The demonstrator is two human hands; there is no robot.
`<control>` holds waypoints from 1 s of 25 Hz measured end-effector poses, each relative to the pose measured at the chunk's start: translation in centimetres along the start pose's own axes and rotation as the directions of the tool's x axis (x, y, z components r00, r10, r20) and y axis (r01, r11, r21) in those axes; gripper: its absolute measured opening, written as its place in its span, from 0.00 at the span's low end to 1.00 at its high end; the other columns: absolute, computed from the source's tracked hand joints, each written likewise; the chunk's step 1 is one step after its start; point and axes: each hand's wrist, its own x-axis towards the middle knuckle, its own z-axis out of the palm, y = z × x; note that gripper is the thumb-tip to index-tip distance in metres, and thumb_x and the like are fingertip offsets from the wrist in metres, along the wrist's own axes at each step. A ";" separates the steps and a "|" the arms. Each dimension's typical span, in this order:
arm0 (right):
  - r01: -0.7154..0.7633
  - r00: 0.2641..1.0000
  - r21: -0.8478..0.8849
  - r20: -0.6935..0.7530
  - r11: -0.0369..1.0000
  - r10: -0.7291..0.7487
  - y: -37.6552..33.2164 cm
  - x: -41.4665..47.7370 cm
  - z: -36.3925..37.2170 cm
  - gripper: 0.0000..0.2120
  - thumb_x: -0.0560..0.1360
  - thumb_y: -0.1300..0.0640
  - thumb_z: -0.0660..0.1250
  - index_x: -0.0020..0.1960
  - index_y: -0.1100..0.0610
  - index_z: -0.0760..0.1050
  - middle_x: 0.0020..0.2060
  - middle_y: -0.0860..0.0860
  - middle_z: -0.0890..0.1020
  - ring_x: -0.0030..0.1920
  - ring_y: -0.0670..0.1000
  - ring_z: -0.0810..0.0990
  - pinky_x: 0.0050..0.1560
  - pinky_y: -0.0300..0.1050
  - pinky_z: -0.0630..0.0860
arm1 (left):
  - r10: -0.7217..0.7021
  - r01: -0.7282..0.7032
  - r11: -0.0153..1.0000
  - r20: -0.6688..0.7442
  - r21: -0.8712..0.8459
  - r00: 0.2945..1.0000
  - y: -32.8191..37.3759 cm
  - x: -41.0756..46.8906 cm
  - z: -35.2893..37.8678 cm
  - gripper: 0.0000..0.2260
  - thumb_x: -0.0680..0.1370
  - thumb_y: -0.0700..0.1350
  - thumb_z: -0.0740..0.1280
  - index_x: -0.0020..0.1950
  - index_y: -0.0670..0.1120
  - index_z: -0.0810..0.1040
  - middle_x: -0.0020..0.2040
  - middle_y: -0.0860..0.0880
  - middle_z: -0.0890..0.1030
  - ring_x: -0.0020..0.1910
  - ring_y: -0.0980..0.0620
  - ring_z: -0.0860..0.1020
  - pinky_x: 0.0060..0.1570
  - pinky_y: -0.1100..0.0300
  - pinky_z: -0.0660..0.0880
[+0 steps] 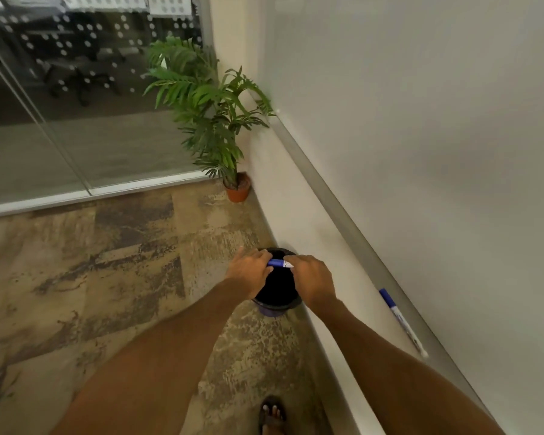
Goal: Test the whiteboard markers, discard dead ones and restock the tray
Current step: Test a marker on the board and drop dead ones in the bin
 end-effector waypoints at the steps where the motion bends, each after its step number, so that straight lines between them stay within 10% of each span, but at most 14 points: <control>1: -0.004 1.000 -0.008 0.024 1.000 0.005 0.4 1.5 1.0 0.19 0.76 0.49 0.64 0.65 0.50 0.73 0.60 0.50 0.79 0.59 0.53 0.77 0.62 0.47 0.70 | -0.024 0.024 1.000 0.020 -0.007 1.000 -0.6 1.3 0.6 0.17 0.83 0.50 0.54 0.70 0.48 0.66 0.69 0.49 0.71 0.68 0.49 0.67 0.73 0.50 0.50; 25: -0.168 0.929 -0.114 0.314 0.979 0.196 11.6 21.4 30.9 0.15 0.78 0.63 0.57 0.62 0.56 0.75 0.51 0.57 0.81 0.53 0.59 0.77 0.58 0.51 0.70 | -0.103 0.115 0.993 0.301 -0.025 0.948 -15.8 23.4 26.1 0.29 0.79 0.52 0.63 0.76 0.46 0.56 0.77 0.48 0.56 0.76 0.46 0.53 0.74 0.46 0.51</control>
